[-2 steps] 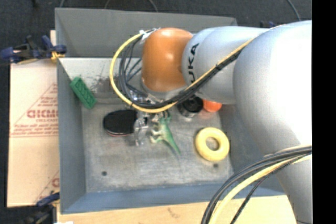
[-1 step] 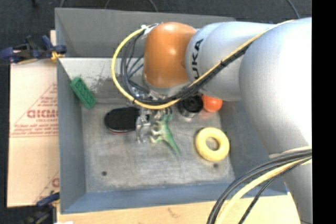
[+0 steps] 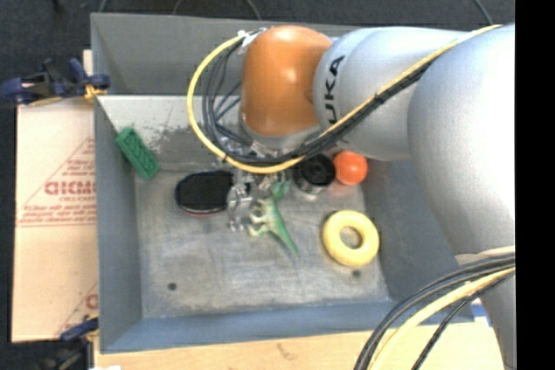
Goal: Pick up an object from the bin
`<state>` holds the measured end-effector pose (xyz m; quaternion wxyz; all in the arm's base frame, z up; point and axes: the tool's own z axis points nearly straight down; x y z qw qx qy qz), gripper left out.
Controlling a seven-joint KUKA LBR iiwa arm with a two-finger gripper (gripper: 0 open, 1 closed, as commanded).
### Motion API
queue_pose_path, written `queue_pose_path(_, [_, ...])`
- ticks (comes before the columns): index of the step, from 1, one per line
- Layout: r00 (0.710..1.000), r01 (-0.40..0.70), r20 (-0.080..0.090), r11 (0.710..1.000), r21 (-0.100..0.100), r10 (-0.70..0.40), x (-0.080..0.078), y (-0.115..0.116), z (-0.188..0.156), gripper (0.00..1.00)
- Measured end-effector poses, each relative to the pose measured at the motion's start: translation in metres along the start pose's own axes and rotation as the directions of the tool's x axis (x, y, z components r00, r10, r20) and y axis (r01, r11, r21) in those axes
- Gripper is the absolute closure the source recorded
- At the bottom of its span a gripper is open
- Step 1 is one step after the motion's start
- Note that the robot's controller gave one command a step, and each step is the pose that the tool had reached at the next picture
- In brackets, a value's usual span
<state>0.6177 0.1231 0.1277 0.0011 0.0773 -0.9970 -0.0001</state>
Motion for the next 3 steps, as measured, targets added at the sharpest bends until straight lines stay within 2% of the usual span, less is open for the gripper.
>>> queue_pose_path(3, [1.000, -0.001, 0.005, 1.000, 0.001, 0.001, -0.001, 0.000, -0.049, 1.00])
